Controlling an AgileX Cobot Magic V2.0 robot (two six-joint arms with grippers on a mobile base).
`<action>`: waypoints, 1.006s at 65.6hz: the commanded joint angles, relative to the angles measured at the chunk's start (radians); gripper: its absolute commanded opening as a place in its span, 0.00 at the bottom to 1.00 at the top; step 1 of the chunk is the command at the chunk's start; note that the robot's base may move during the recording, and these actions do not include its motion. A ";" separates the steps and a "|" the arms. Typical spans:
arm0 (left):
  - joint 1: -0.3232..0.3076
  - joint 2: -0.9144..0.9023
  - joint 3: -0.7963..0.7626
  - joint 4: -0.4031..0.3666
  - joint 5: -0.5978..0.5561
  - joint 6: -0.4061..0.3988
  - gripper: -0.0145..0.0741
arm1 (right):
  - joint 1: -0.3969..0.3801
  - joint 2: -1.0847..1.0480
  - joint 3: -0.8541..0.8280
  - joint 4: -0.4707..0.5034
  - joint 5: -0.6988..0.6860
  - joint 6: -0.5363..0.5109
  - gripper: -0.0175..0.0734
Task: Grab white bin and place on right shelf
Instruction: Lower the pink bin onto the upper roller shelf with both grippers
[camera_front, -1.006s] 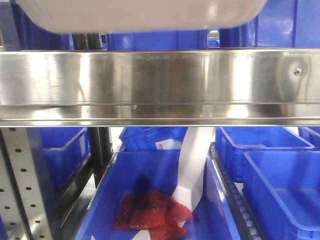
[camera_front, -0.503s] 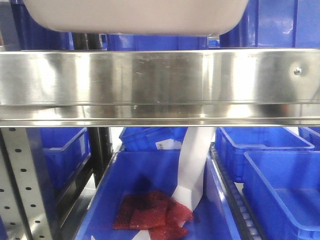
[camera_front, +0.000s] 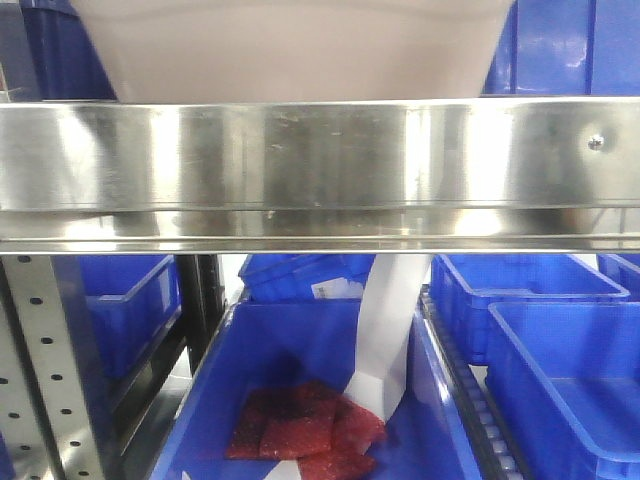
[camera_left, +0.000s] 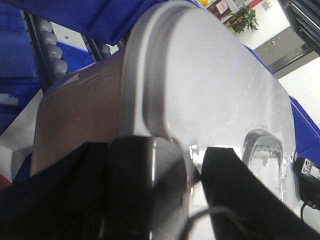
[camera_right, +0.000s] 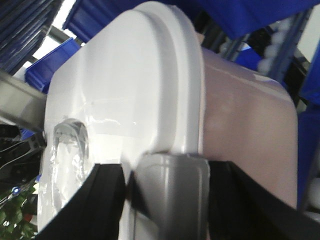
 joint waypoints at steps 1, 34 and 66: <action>-0.036 -0.029 -0.040 -0.115 0.041 0.008 0.49 | 0.007 -0.037 -0.040 0.119 0.064 -0.005 0.67; -0.038 -0.015 -0.040 -0.120 -0.054 0.008 0.77 | 0.000 -0.037 -0.040 0.100 -0.196 -0.004 0.79; -0.038 -0.015 -0.040 -0.111 -0.088 0.008 0.77 | -0.117 -0.037 -0.039 0.096 -0.149 -0.004 0.79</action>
